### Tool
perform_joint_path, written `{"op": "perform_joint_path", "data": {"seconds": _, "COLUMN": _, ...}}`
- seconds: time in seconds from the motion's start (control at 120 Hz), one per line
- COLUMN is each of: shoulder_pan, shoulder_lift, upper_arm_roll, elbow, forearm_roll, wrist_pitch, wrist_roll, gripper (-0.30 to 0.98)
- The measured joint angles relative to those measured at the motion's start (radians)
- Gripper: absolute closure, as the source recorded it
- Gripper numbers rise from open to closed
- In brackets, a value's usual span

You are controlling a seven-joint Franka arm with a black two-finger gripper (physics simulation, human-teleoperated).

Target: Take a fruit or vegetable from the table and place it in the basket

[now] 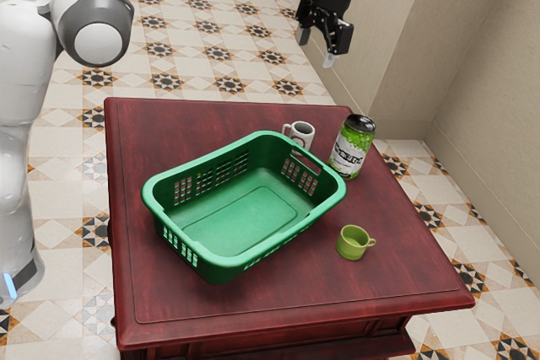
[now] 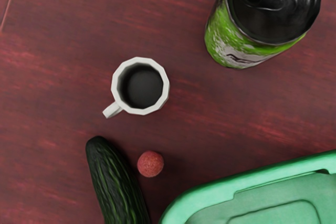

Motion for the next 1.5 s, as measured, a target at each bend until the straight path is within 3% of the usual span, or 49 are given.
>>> {"op": "perform_joint_path", "data": {"seconds": 0.417, "shoulder_pan": 0.001, "shoulder_lift": 0.005, "upper_arm_roll": 0.001, "elbow": 0.000, "forearm_roll": -0.005, "wrist_pitch": -0.001, "wrist_roll": -0.016, "gripper": 0.00}}
{"op": "perform_joint_path", "data": {"seconds": 0.508, "shoulder_pan": 0.001, "shoulder_lift": -0.023, "upper_arm_roll": 0.002, "elbow": 0.069, "forearm_roll": -0.010, "wrist_pitch": -0.012, "wrist_roll": -0.021, "gripper": 0.00}}
{"op": "perform_joint_path", "data": {"seconds": 0.675, "shoulder_pan": -0.015, "shoulder_lift": -0.046, "upper_arm_roll": -0.087, "elbow": 0.197, "forearm_roll": -0.034, "wrist_pitch": -0.023, "wrist_roll": -0.032, "gripper": 0.00}}
{"op": "perform_joint_path", "data": {"seconds": 0.883, "shoulder_pan": -0.004, "shoulder_lift": -0.019, "upper_arm_roll": -0.110, "elbow": 0.166, "forearm_roll": -0.088, "wrist_pitch": -0.023, "wrist_roll": -0.054, "gripper": 0.00}}
{"op": "perform_joint_path", "data": {"seconds": 1.167, "shoulder_pan": 0.001, "shoulder_lift": 0.013, "upper_arm_roll": -0.026, "elbow": 0.120, "forearm_roll": -0.119, "wrist_pitch": -0.008, "wrist_roll": -0.118, "gripper": 0.00}}
{"op": "perform_joint_path", "data": {"seconds": 1.5, "shoulder_pan": 0.001, "shoulder_lift": 0.019, "upper_arm_roll": 0.037, "elbow": 0.067, "forearm_roll": -0.101, "wrist_pitch": 0.000, "wrist_roll": -0.184, "gripper": 0.00}}
